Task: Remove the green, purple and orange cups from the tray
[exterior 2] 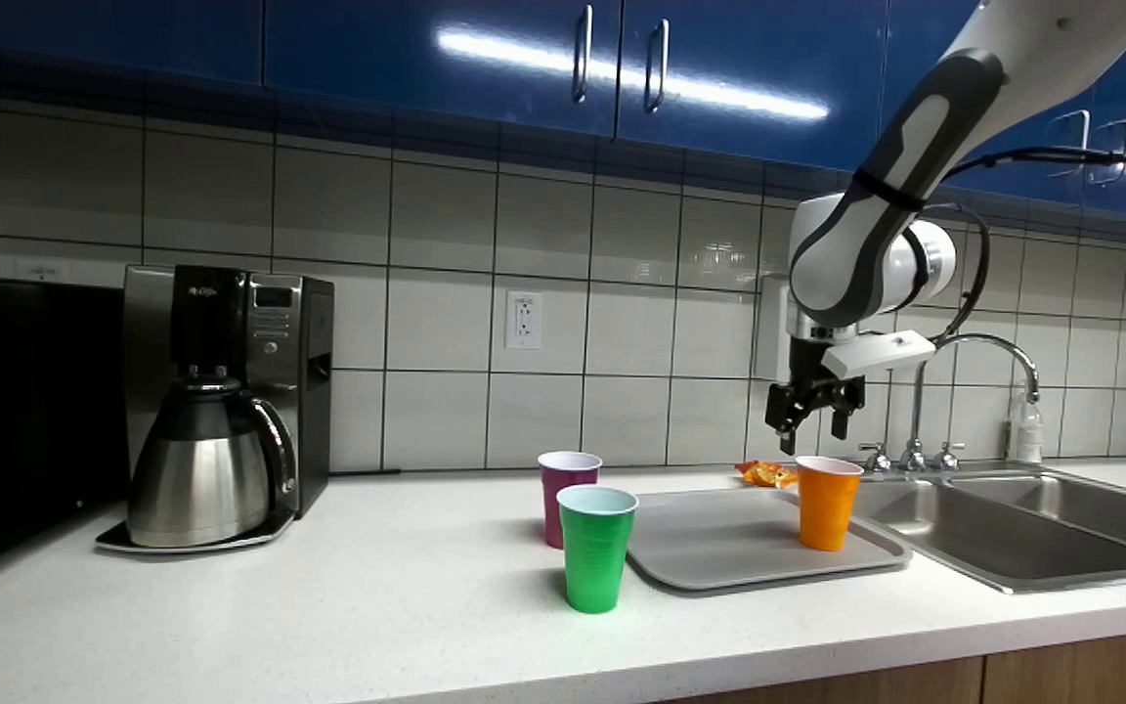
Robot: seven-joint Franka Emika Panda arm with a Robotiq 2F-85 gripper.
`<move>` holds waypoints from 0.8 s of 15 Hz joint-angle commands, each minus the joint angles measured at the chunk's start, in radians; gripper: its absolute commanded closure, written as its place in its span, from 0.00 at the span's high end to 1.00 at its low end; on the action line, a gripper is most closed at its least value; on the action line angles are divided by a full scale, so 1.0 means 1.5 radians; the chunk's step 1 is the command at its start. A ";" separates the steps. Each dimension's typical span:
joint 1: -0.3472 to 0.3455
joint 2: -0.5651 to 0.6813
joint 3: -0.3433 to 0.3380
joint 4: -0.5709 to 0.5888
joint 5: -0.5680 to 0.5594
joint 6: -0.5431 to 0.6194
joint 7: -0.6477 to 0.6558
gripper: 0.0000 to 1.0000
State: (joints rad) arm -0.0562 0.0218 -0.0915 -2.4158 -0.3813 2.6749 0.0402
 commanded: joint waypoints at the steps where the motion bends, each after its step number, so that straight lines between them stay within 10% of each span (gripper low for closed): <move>1: -0.004 0.026 0.000 0.014 0.002 0.010 0.012 1.00; 12: 0.003 0.112 -0.009 0.068 0.015 0.034 0.006 1.00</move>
State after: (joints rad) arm -0.0559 0.1482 -0.0979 -2.3530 -0.3769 2.7143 0.0412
